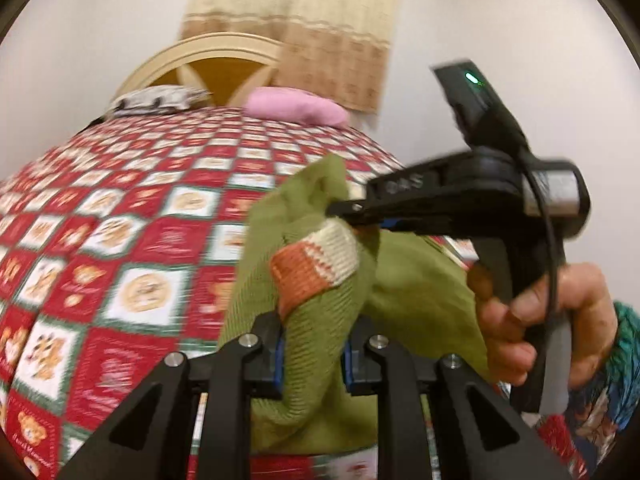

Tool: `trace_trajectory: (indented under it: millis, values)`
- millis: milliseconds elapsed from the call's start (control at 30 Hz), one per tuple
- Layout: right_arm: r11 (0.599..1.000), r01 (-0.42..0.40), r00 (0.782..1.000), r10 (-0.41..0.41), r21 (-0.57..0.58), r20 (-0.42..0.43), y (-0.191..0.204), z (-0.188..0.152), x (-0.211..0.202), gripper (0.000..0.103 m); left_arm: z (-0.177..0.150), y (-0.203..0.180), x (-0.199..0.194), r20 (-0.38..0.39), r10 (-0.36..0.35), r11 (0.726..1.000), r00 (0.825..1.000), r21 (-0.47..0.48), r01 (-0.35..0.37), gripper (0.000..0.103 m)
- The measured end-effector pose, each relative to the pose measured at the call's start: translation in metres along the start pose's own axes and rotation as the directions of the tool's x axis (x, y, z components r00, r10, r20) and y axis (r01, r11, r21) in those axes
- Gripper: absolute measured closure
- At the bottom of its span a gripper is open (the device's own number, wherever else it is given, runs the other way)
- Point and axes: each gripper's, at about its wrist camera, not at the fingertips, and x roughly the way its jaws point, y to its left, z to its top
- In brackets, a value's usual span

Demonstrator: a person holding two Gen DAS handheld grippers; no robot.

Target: Fold small clothes

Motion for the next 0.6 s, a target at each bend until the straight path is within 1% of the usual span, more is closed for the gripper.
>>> trace_trajectory:
  millis: [100,233,333,433,467,500,567,600]
  values:
    - [0.999,0.009,1.000,-0.009,0.043,0.002,-0.028,-0.007,-0.009,0.091,-0.008,-0.031,0.011,-0.037,-0.030,0.995,0.999,0.089,0.033,0.083]
    - [0.995,0.006,1.000,-0.005,0.098,-0.012,-0.065,-0.021,-0.012,0.091,-0.019,-0.058,0.027,-0.098,-0.047,0.986,0.994,0.157,0.062,0.083]
    - [0.991,-0.007,0.999,0.012,0.134,-0.033,-0.087,-0.033,-0.008,0.091,-0.026,-0.066,0.034,-0.134,-0.033,0.982,0.990,0.180,0.057,0.083]
    - [0.982,-0.036,0.998,0.046,0.184,-0.050,-0.100,-0.039,-0.002,0.089,-0.025,-0.064,0.039,-0.164,-0.034,0.984,0.986,0.168,0.062,0.083]
    - [0.979,-0.041,0.997,0.052,0.199,-0.051,-0.103,-0.040,-0.003,0.087,-0.024,-0.062,0.041,-0.169,-0.034,0.985,0.985,0.164,0.062,0.083]
    - [0.974,-0.050,0.997,0.063,0.221,-0.051,-0.107,-0.041,-0.004,0.081,-0.024,-0.062,0.042,-0.172,-0.035,0.985,0.984,0.160,0.063,0.083]
    - [0.964,-0.081,0.995,0.092,0.251,-0.029,-0.111,-0.042,-0.012,0.074,-0.025,-0.061,0.042,-0.176,-0.032,0.986,0.984,0.157,0.060,0.083]
    - [0.959,-0.100,0.994,0.105,0.264,-0.005,-0.114,-0.042,-0.018,0.065,-0.026,-0.061,0.042,-0.177,-0.030,0.986,0.984,0.157,0.058,0.083]
